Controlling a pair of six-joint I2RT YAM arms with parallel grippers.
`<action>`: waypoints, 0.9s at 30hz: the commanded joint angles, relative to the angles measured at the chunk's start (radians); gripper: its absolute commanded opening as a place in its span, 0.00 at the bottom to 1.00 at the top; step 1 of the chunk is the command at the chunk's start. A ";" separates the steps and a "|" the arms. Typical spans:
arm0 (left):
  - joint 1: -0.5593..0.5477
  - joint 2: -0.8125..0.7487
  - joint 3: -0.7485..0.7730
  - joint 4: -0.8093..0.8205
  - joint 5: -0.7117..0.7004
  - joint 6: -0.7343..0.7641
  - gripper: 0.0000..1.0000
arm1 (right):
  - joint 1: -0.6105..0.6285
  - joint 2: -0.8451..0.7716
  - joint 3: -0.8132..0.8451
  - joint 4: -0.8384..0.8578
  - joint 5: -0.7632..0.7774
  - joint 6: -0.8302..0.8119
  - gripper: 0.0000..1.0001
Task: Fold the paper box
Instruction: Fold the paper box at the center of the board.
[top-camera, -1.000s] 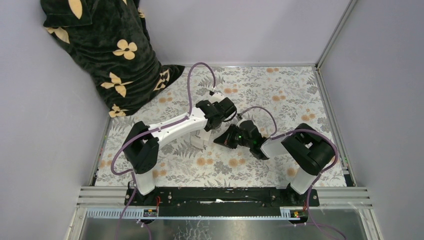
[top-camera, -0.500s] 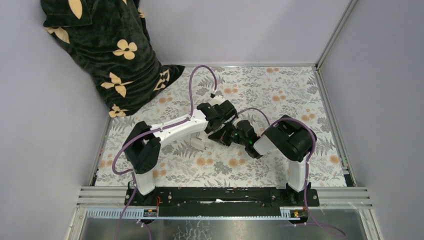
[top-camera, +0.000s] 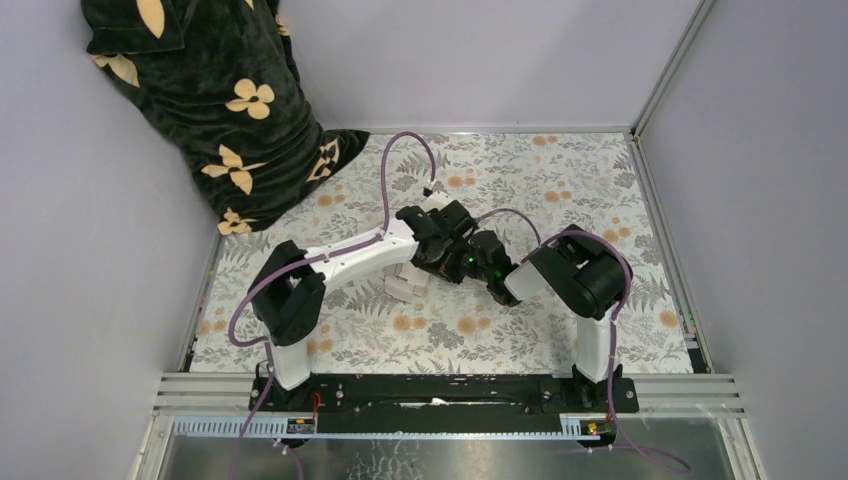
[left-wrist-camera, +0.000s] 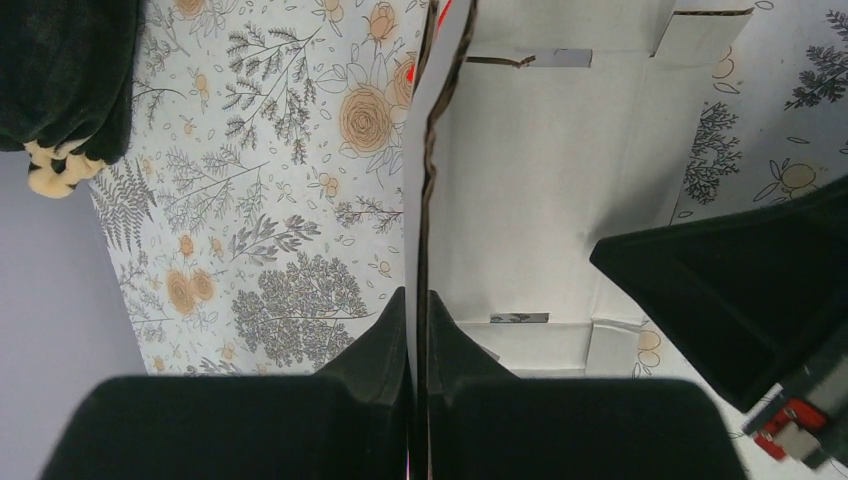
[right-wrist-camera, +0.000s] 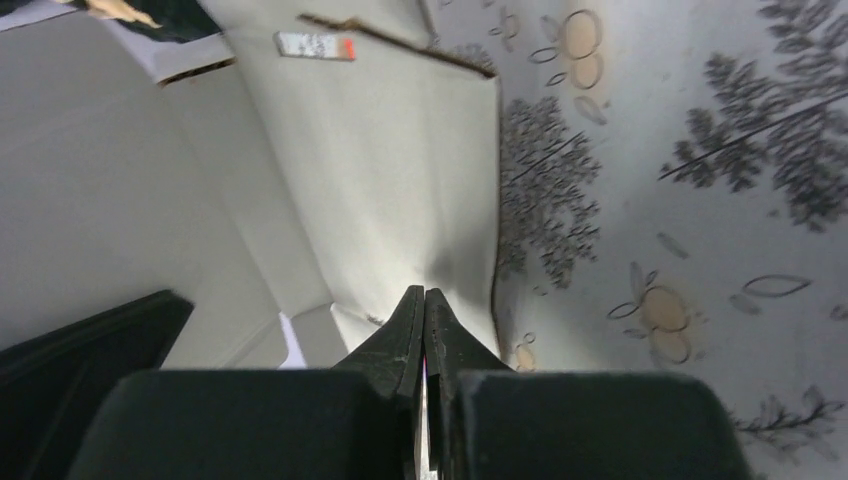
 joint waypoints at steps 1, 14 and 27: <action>-0.004 0.013 0.008 0.034 0.001 0.009 0.09 | -0.007 0.050 0.049 -0.039 0.042 -0.031 0.00; -0.022 0.053 0.152 0.028 0.180 0.033 0.09 | -0.006 0.089 0.084 -0.186 0.087 -0.050 0.00; -0.097 0.151 0.254 -0.034 0.140 0.013 0.09 | -0.033 0.138 0.032 -0.027 0.025 0.008 0.00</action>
